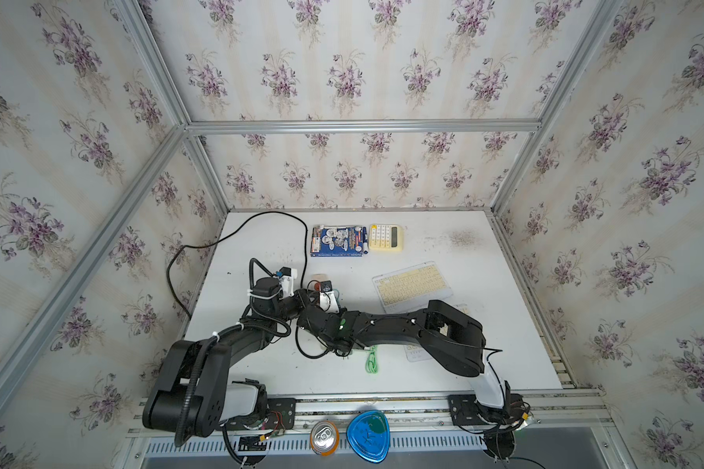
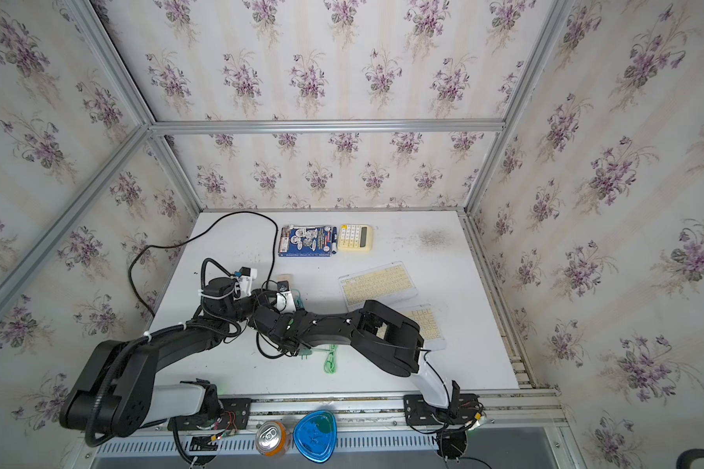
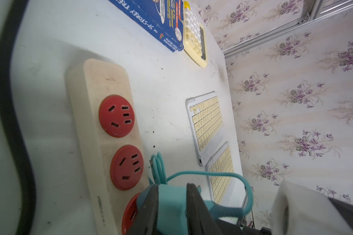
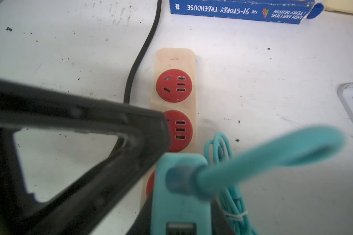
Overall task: Unplug the wireless keyboard
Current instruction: Remove the plug from the socket.
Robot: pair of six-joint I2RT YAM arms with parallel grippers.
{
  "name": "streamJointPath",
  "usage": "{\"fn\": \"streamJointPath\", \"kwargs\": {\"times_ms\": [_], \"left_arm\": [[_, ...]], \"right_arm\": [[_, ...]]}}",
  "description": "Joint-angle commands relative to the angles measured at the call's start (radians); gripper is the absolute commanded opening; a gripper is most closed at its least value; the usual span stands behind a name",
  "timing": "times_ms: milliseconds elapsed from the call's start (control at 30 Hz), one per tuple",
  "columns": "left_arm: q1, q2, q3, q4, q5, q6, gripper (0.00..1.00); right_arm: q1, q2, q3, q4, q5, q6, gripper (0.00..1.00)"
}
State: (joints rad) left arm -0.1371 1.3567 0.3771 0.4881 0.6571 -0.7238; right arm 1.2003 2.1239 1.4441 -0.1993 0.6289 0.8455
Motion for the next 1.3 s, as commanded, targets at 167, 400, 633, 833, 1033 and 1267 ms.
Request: {"fn": "streamJointPath", "kwargs": {"times_ms": [167, 400, 633, 833, 1033, 1267], "left_arm": [[-0.005, 0.071, 0.037, 0.008, 0.029, -0.022, 0.21], [-0.006, 0.177, 0.063, 0.002, 0.031, -0.032, 0.17], [-0.001, 0.299, 0.082, 0.053, 0.062, -0.080, 0.14], [0.032, 0.324, 0.056, 0.106, 0.057, -0.114, 0.12], [0.037, 0.329, 0.059, 0.103, 0.079, -0.112, 0.12], [0.037, 0.364, 0.063, 0.105, 0.073, -0.119, 0.12]], "right_arm": [[0.000, 0.005, -0.011, 0.046, -0.005, 0.030, 0.00], [0.000, -0.007, -0.033, 0.063, -0.028, 0.040, 0.00], [0.001, -0.027, -0.050, 0.081, -0.044, 0.039, 0.00], [0.001, -0.035, -0.049, 0.072, -0.043, 0.028, 0.00], [0.003, -0.033, -0.036, 0.072, -0.040, 0.018, 0.00], [-0.001, -0.059, -0.100, 0.177, -0.117, 0.030, 0.00]]}}
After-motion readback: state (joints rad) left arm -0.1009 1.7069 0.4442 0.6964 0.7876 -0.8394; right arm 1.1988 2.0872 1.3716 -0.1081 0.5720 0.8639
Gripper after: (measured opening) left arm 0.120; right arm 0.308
